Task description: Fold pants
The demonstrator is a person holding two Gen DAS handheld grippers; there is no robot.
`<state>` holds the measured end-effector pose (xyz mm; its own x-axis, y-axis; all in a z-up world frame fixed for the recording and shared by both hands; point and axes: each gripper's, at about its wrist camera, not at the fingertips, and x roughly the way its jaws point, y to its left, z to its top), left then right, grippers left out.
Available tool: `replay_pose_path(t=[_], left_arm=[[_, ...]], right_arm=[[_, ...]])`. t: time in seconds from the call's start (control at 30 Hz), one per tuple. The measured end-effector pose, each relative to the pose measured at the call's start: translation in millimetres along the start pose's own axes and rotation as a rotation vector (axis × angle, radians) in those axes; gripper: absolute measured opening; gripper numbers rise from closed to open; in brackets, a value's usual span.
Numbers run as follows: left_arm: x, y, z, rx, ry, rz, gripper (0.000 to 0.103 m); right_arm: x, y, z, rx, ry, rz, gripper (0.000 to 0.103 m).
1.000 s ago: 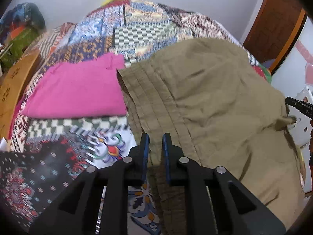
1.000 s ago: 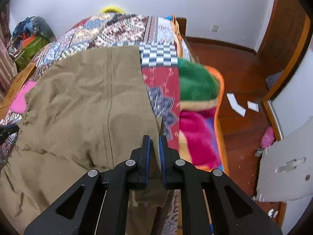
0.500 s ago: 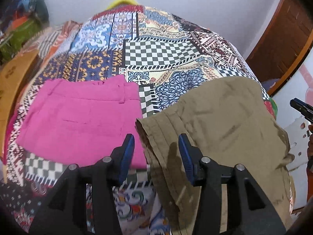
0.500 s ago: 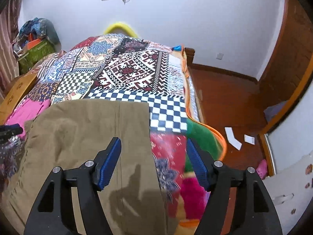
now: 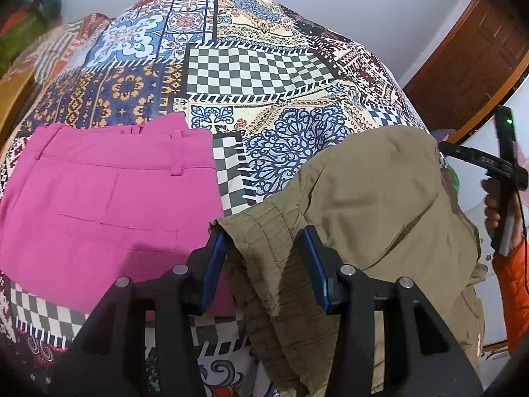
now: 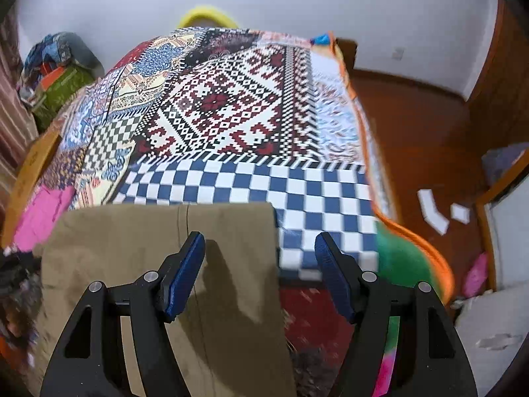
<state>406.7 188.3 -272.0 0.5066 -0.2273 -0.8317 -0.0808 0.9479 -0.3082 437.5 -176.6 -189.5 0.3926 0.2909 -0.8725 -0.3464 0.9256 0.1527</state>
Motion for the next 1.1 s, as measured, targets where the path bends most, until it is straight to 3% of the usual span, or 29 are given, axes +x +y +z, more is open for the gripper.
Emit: replay_pose_path(t=[0.13,0.23,0.3,0.4,0.47,0.5,0.6,0.67,0.73,1.1], left_arm=[[1.5,-1.5,0.2,0.018,-0.002,-0.004,0.046],[5.0,-3.8,0.7,0.028,0.013,-0.035,0.033],[5.7,-6.3,0.8,0.034,0.007,-0.024,0.033],[8.3,-8.4,1.9,0.031,0.001,-0.019,0.029],[9.6,-7.3,3.3,0.022,-0.004,-0.018,0.026],[10.3,-6.9,3.7,0.017,-0.005,-0.019,0.025],[12.9,-10.4,3.6,0.013,-0.01,0.037,0.021],[10.3,-20.1,2.8,0.047,-0.033,0.114,0.01],[4.9,-25.7,3.3,0.074,-0.061,0.153,0.009],[-44.5,-16.2,26.4,0.036,-0.182,0.203,0.007]], right_arm=[[18.6,-0.3,4.3,0.027,0.048,0.026,0.068],[22.9,11.3,0.3,-0.012,0.047,-0.013,0.069],[23.6,22.6,-5.9,-0.067,0.047,-0.043,0.067],[24.1,34.6,-13.0,-0.131,0.045,-0.061,0.042],[21.7,39.9,-18.0,-0.141,0.042,-0.07,0.037],[21.2,43.1,-20.0,-0.156,0.038,-0.086,0.026],[20.3,39.5,-18.0,-0.132,0.027,-0.086,0.012],[15.2,39.3,-15.7,-0.107,-0.002,-0.097,0.012],[9.4,41.8,-12.2,-0.113,-0.041,-0.116,0.011],[-36.2,63.3,19.2,-0.072,-0.201,-0.091,0.01]])
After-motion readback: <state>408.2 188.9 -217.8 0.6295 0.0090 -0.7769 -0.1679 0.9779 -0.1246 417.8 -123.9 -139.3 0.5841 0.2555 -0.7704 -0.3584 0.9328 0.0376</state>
